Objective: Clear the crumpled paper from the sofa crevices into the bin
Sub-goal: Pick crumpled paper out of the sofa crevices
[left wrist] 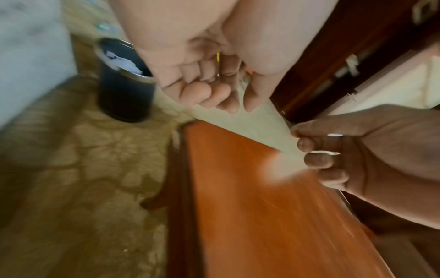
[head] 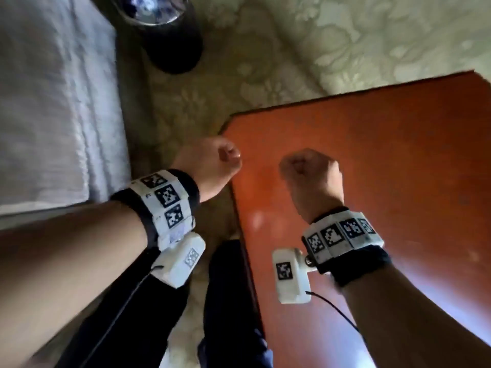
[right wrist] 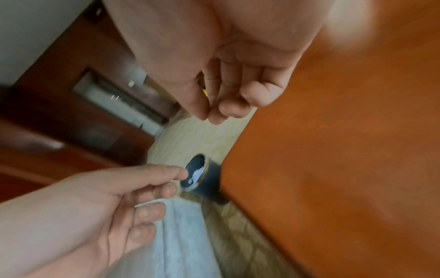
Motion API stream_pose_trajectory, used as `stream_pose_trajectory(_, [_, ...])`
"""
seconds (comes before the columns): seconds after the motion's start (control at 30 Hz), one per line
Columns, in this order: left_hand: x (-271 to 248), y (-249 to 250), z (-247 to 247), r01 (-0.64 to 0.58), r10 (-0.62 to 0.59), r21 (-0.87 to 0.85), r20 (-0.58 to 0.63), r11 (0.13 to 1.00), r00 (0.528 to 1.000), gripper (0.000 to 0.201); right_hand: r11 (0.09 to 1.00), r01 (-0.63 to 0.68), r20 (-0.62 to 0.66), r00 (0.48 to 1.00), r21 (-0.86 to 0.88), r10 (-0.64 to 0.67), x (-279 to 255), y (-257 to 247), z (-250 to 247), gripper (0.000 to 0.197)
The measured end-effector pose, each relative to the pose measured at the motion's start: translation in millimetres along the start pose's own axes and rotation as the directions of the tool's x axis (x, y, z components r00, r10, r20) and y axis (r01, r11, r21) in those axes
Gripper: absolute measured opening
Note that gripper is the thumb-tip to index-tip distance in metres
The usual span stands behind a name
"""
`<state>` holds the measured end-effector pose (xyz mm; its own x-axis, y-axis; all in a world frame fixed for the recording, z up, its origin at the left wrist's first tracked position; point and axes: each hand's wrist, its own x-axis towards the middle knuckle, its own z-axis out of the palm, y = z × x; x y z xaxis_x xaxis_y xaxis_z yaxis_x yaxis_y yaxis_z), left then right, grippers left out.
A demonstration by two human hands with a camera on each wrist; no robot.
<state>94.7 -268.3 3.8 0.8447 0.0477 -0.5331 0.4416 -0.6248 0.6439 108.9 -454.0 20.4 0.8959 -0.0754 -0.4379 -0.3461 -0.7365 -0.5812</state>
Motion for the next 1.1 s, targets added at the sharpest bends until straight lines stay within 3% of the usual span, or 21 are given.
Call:
stream_pose_trajectory(0.1, [-17,-75,-50,0.146,-0.153,-0.052,-0.168,0.988,0.974,0.007,0.982,0.154,0.154,0.979,-0.106,-0.137,4,-67,65,0.009])
stream_pose_trajectory(0.17, [-41,-128,-76,0.251,-0.275,-0.13,-0.217,0.959,0.937,0.006,0.965,0.243,0.242,0.947,-0.101,-0.213,-6,-107,111,0.011])
stream_pose_trajectory(0.33, [-113,-244,-130,0.406,-0.517,-0.395,-0.233,0.824,0.824,0.019,0.898,0.424,0.432,0.837,-0.123,-0.336,-55,-197,215,0.007])
stream_pose_trajectory(0.47, [-163,-306,-177,0.483,-0.64,-0.494,-0.214,0.723,0.738,0.017,0.802,0.574,0.606,0.701,-0.166,-0.377,-93,-256,280,0.011])
stream_pose_trajectory(0.57, [-214,-369,-211,0.515,-0.766,-0.602,-0.284,0.61,0.576,0.012,0.662,0.733,0.732,0.536,-0.157,-0.42,-131,-314,345,0.013])
stream_pose_trajectory(0.67, [-260,-415,-223,0.481,-0.854,-0.73,-0.277,0.485,0.44,0.007,0.551,0.826,0.81,0.401,-0.118,-0.428,-169,-351,407,0.011])
stream_pose_trajectory(0.83, [-329,-455,-190,0.384,-0.966,-0.891,-0.181,0.241,0.186,0.007,0.424,0.906,0.926,0.166,-0.007,-0.339,-232,-362,489,0.009])
stream_pose_trajectory(1.0, [-377,-464,-141,0.267,-0.999,-0.964,-0.017,0.009,-0.028,0.009,0.288,0.952,0.973,-0.032,0.099,-0.227,-283,-351,544,0.005])
stream_pose_trajectory(1.1, [-393,-461,-117,0.19,-0.987,-0.974,0.099,-0.123,-0.13,0.014,0.228,0.965,0.981,-0.091,0.128,-0.169,-305,-342,560,0.006])
